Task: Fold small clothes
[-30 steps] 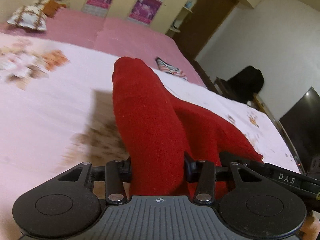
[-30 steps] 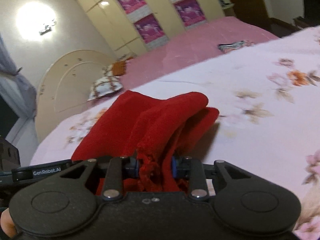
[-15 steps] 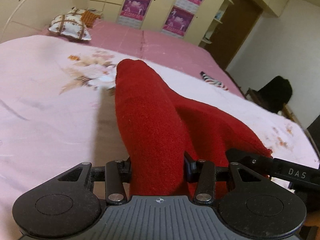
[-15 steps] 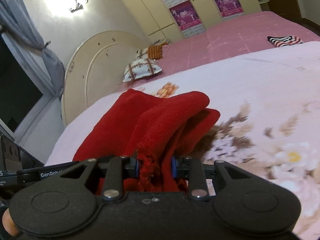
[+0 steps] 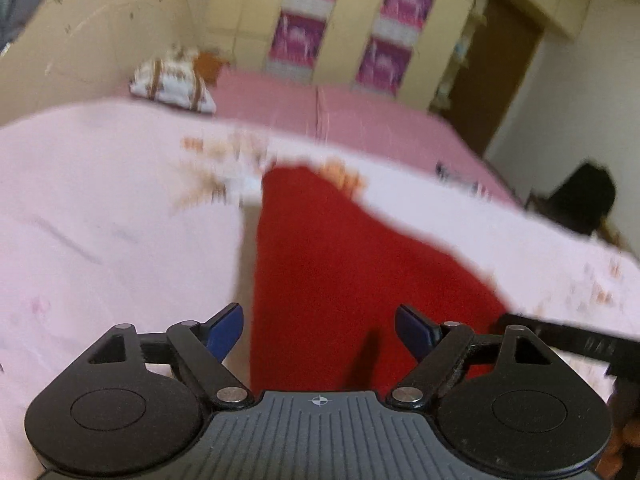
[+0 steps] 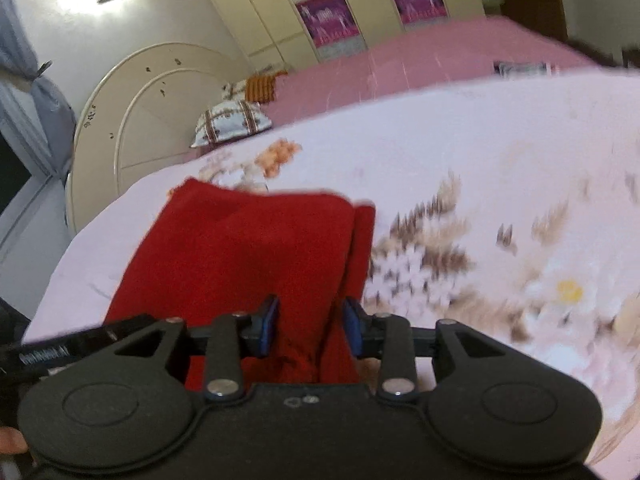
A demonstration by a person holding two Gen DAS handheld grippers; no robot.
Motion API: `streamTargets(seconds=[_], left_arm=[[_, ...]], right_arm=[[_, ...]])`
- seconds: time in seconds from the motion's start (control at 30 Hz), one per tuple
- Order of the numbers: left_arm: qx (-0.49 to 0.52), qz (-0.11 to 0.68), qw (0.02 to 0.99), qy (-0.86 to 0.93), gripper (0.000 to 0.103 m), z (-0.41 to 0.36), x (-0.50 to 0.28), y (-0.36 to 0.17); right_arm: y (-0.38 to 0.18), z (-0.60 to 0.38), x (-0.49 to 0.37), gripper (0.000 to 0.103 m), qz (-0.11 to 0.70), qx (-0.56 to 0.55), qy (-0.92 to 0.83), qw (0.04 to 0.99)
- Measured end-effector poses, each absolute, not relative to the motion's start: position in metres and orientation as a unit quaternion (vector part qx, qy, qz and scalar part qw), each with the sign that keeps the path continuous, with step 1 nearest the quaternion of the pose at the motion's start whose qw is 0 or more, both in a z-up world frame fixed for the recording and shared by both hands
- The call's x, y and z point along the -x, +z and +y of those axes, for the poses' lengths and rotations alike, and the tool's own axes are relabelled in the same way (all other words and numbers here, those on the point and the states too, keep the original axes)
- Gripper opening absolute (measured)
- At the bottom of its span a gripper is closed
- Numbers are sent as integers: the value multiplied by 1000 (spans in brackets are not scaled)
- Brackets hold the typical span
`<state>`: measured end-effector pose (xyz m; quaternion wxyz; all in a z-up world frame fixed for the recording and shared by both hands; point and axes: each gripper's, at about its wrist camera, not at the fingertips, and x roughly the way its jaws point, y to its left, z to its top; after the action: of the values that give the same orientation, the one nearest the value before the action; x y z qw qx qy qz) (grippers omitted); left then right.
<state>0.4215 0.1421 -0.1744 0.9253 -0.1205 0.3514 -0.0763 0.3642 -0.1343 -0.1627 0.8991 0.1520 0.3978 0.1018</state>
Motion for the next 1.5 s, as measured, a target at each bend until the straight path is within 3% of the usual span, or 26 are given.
streamTargets(seconds=[0.2,0.5,1.0,1.27,1.5], left_arm=[[87,369,921,-87,83,121,-452,-176],[83,405,909,-43,84,113,-480,-207],[66,400,912,-52,84,117,-406,-186],[84,430,897,-61,84,123,-368,-216],[63,429,898,-72,84,117,-361,-211]], right_arm=[[-132,-116,-374,31,341,-106,107,928],[-182,-91,-409,21,404,-32,98,909],[-142,-85,-340,28,358,-28,133,924],[-164,-84,-291,29,389,-27,123,913],[-172,-79,-282,29,391,-44,86,915]])
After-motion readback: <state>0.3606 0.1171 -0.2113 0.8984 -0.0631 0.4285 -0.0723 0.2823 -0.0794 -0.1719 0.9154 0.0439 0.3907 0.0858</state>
